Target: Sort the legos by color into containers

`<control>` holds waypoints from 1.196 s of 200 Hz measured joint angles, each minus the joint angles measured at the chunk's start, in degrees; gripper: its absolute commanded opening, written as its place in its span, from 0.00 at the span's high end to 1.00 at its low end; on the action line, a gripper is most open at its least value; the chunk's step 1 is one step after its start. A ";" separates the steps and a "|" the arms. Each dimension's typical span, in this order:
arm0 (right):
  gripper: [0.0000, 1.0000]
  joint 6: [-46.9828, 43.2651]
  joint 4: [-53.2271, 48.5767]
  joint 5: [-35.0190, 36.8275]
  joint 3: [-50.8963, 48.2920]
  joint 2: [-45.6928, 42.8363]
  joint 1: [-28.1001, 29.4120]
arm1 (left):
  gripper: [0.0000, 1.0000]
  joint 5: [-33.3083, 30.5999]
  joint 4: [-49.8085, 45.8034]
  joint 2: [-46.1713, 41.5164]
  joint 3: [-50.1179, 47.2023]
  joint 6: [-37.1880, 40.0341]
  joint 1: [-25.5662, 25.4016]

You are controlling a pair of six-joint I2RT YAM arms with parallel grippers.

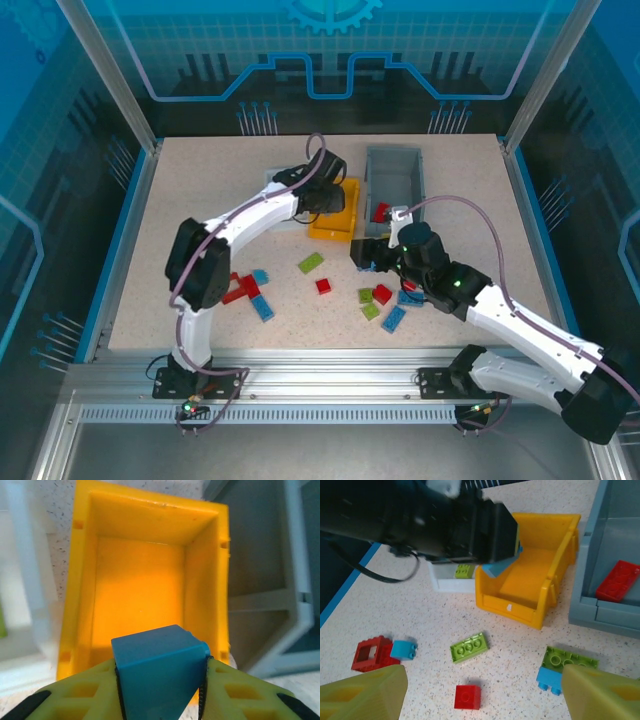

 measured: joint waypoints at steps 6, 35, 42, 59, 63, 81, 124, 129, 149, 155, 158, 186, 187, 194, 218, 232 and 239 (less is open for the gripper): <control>0.18 0.20 0.00 0.37 0.00 -0.17 0.00 | 0.57 0.02 -0.22 1.31 0.59 0.20 0.15; 0.17 0.90 -0.39 2.23 -0.07 -1.29 -0.02 | 0.43 0.98 -1.62 5.16 1.66 0.76 0.61; 0.17 1.16 -0.70 2.67 -0.09 -1.66 -0.07 | 0.42 1.38 -2.03 5.25 1.70 0.61 0.66; 0.17 1.84 -1.86 3.48 -0.46 -2.73 -0.15 | 0.40 1.81 -2.43 5.22 2.05 0.52 0.63; 0.17 1.97 -2.25 3.69 -0.52 -2.97 -0.17 | 0.40 1.97 -2.32 5.20 2.12 0.52 0.63; 0.18 2.73 -4.17 4.63 -0.72 -4.07 -0.70 | 0.40 2.49 -2.47 4.55 2.12 0.44 0.50; 0.25 4.76 -11.56 7.65 -0.70 -4.94 -1.95 | 0.44 3.28 -2.16 -2.93 0.52 -0.70 -0.33; 0.26 4.66 -12.52 7.65 -0.70 -4.87 -1.95 | 0.44 3.28 -2.03 -4.50 -0.09 -1.01 -0.52; 0.27 3.41 -14.75 6.95 0.02 -3.34 -1.42 | 0.45 2.93 -1.27 -12.17 -4.17 -2.51 -1.25; 0.28 2.64 -15.10 6.69 0.72 -2.19 -0.94 | 0.45 2.58 -0.96 -14.75 -5.79 -2.95 -1.44; 0.28 2.23 -15.28 6.58 1.20 -1.29 -0.50 | 0.45 2.43 -0.57 -16.04 -6.82 -3.30 -1.53; 0.34 -1.97 -15.13 5.35 7.82 9.18 6.75 | 0.49 -0.85 0.42 -31.69 -19.02 -6.78 -1.84; 0.34 -2.10 -15.04 5.33 8.00 9.46 6.97 | 0.49 -0.96 0.37 -32.11 -19.30 -6.88 -1.81; 0.35 -3.02 -14.34 5.07 9.62 12.24 9.11 | 0.49 -1.79 0.33 -35.98 -22.36 -7.85 -1.77; 0.38 -3.21 -13.27 5.09 11.87 17.81 12.59 | 0.49 -3.41 0.26 -46.77 -31.41 -11.50 -1.73; 0.38 -0.92 -15.13 7.32 12.31 19.56 12.35 | 0.49 -3.45 -0.20 -51.98 -36.57 -13.49 -1.73; 0.36 0.44 -16.31 8.35 12.31 20.04 12.15 | 0.48 -3.28 -0.31 -54.18 -38.93 -14.43 -1.73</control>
